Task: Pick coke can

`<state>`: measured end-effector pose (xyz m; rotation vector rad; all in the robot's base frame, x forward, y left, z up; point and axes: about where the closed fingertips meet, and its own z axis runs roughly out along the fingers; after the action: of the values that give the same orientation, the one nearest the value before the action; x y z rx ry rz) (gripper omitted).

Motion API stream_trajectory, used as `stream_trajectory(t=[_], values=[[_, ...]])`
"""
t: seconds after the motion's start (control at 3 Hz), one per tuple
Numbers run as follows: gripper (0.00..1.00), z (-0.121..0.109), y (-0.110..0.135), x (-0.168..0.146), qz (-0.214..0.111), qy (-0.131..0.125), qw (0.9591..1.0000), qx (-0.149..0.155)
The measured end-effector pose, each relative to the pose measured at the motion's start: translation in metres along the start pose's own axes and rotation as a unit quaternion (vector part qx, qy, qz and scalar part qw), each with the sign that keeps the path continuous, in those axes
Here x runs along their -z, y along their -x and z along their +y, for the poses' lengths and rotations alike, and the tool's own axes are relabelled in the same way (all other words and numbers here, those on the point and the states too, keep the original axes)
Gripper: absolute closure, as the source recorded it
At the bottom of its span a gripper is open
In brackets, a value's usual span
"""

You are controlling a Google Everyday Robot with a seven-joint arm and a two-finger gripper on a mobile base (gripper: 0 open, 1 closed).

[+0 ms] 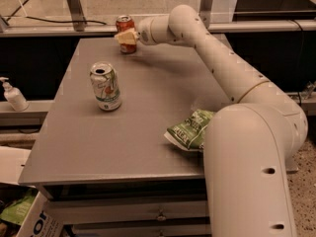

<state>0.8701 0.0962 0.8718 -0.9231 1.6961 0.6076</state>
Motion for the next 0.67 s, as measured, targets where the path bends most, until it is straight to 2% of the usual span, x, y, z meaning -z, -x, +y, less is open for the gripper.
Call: stream_trajectory(t=[0.33, 0.67], values=[[0.64, -0.003, 0.005, 0.001, -0.005, -0.003, 1.0, 0.002], [0.88, 0.0, 0.008, 0.017, -0.006, 0.005, 1.0, -0.004]])
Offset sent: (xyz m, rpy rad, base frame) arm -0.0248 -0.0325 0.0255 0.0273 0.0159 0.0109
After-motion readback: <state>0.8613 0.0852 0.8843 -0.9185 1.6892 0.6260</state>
